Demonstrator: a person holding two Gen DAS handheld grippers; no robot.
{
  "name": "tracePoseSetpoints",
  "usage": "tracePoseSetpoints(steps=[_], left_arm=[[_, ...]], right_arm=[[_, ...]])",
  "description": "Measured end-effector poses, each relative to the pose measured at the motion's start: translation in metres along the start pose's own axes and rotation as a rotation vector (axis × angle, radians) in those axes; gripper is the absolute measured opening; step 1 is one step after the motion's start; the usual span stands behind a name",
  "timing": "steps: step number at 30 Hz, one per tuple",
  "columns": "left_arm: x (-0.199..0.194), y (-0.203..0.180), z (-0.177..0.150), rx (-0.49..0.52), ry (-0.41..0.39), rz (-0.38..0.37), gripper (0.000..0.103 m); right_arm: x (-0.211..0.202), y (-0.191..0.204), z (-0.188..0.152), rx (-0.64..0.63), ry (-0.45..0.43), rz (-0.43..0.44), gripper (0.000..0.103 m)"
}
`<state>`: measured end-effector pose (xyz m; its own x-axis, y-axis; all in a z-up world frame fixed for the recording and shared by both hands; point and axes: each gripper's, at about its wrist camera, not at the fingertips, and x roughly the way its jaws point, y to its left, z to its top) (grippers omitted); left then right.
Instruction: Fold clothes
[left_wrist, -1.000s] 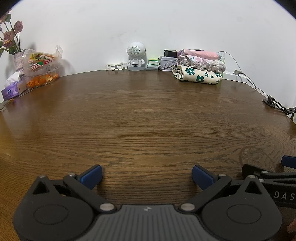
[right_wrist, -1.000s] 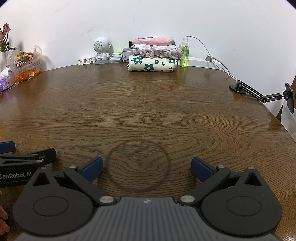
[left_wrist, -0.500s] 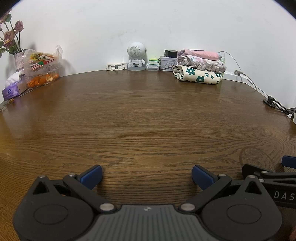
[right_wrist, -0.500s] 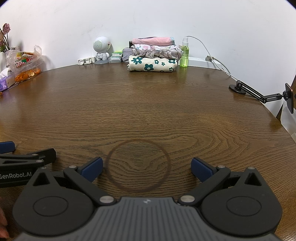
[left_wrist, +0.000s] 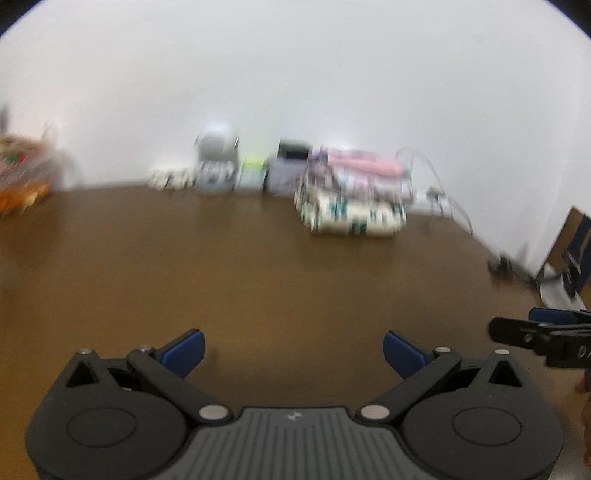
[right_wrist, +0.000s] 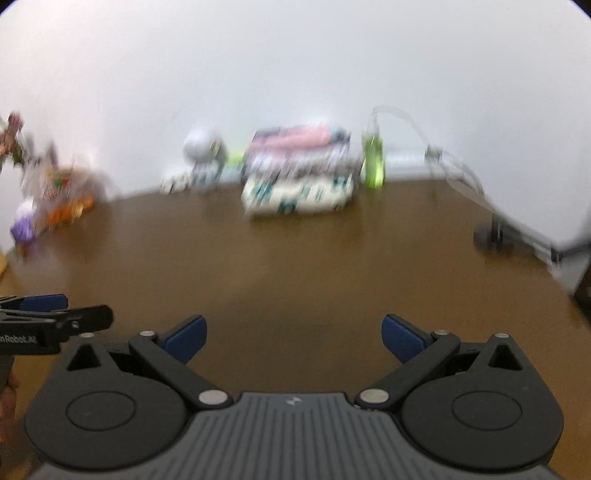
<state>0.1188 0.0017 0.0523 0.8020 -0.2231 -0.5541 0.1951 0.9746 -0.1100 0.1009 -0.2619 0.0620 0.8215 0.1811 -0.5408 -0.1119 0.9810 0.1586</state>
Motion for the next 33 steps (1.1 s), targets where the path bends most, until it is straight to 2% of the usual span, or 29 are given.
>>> tracePoseSetpoints(steps=[3, 5, 7, 10, 13, 15, 16, 17, 18, 19, 20, 23, 25, 29, 33], left_arm=[[0.050, -0.005, 0.037, 0.066, -0.044, -0.049, 0.102], [0.086, -0.012, 0.057, 0.100, -0.043, -0.061, 0.096], [0.118, -0.016, 0.072, 0.098, -0.045, -0.077, 0.095], [0.167, -0.019, 0.090, 0.093, -0.036, -0.096, 0.086], [0.208, -0.021, 0.099, 0.090, 0.023, -0.121, 0.074], [0.224, -0.024, 0.099, 0.123, 0.045, -0.136, 0.060], [0.230, -0.025, 0.098, 0.135, 0.051, -0.145, 0.044], [0.232, -0.025, 0.099, 0.126, 0.047, -0.168, 0.030], [0.235, -0.024, 0.100, 0.114, 0.044, -0.186, 0.030], [0.235, -0.021, 0.102, 0.089, 0.041, -0.191, 0.027], [0.231, -0.018, 0.104, 0.063, 0.034, -0.197, 0.021], [0.205, -0.007, 0.114, -0.014, 0.004, -0.228, 0.013], [0.162, 0.001, 0.126, -0.039, -0.039, -0.271, 0.012], [0.053, 0.014, 0.147, -0.020, -0.132, -0.366, 0.012], [-0.051, 0.005, 0.134, 0.073, -0.214, -0.355, 0.012]], right_arm=[[0.041, -0.031, 0.039, 0.006, -0.006, 0.035, 0.101], [0.075, -0.048, 0.064, 0.005, -0.003, 0.049, 0.096], [0.109, -0.060, 0.084, 0.017, 0.021, 0.053, 0.081], [0.159, -0.070, 0.107, 0.045, 0.070, 0.104, 0.066], [0.202, -0.071, 0.115, 0.046, 0.114, 0.105, 0.061], [0.220, -0.074, 0.116, 0.067, 0.133, 0.126, 0.054], [0.225, -0.076, 0.116, 0.085, 0.136, 0.159, 0.041], [0.228, -0.078, 0.115, 0.106, 0.134, 0.203, 0.033], [0.229, -0.079, 0.116, 0.123, 0.130, 0.222, 0.027], [0.227, -0.080, 0.117, 0.136, 0.124, 0.228, 0.016], [0.224, -0.079, 0.118, 0.149, 0.117, 0.234, 0.013], [0.189, -0.070, 0.132, 0.161, 0.084, 0.279, 0.008], [0.147, -0.059, 0.148, 0.133, 0.043, 0.324, 0.008], [0.042, -0.032, 0.173, 0.090, -0.005, 0.430, 0.008], [-0.056, 0.004, 0.161, 0.029, -0.029, 0.482, 0.008]])
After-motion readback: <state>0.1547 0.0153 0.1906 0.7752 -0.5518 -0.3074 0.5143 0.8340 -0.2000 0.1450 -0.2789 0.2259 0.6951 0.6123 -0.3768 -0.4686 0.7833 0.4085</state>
